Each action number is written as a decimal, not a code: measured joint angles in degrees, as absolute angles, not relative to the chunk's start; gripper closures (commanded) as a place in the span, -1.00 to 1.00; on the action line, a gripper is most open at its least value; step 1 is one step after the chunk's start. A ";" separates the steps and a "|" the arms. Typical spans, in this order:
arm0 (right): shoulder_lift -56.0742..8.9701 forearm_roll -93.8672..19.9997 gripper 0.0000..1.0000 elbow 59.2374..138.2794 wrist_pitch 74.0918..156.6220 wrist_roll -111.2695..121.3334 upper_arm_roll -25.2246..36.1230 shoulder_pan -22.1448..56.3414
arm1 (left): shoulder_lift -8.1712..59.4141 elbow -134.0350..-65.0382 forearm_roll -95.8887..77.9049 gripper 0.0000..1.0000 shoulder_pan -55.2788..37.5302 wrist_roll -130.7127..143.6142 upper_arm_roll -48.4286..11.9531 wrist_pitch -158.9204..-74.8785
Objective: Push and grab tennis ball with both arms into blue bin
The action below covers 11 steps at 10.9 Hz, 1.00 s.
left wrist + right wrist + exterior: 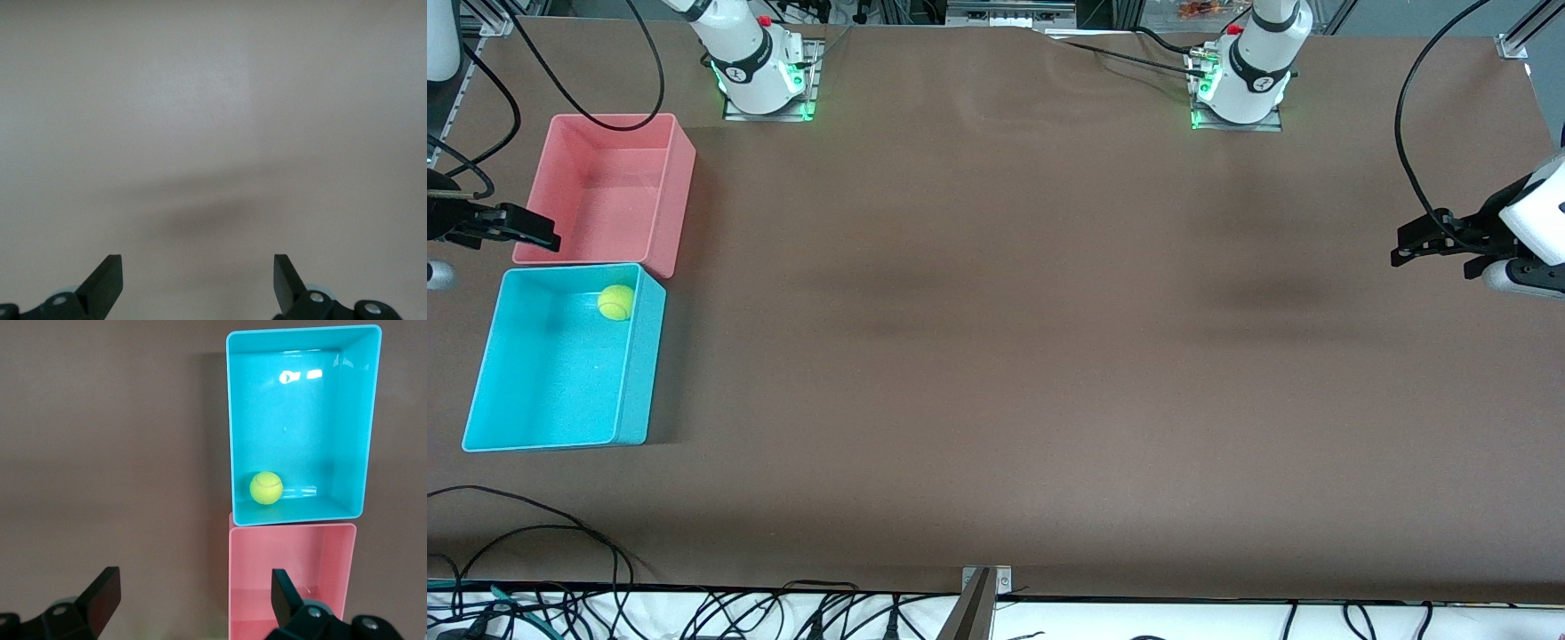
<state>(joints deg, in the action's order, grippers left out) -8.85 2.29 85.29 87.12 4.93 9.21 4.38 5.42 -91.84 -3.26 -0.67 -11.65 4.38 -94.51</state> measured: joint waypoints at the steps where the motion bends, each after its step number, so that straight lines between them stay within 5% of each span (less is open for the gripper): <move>1: -8.84 2.13 -1.00 84.58 86.51 5.30 9.37 4.35 | 5.42 -91.84 -3.26 -1.00 -0.67 -11.65 4.38 -94.51; 4: -7.58 1.43 -1.00 82.04 83.83 5.34 9.41 4.33 | 5.42 -91.85 -3.26 -1.00 -0.66 -11.65 4.38 -94.49; 11: 1.07 0.85 -1.00 94.57 91.47 5.36 9.33 3.03 | 5.42 -91.88 -3.26 -1.00 -0.66 -11.65 4.38 -94.49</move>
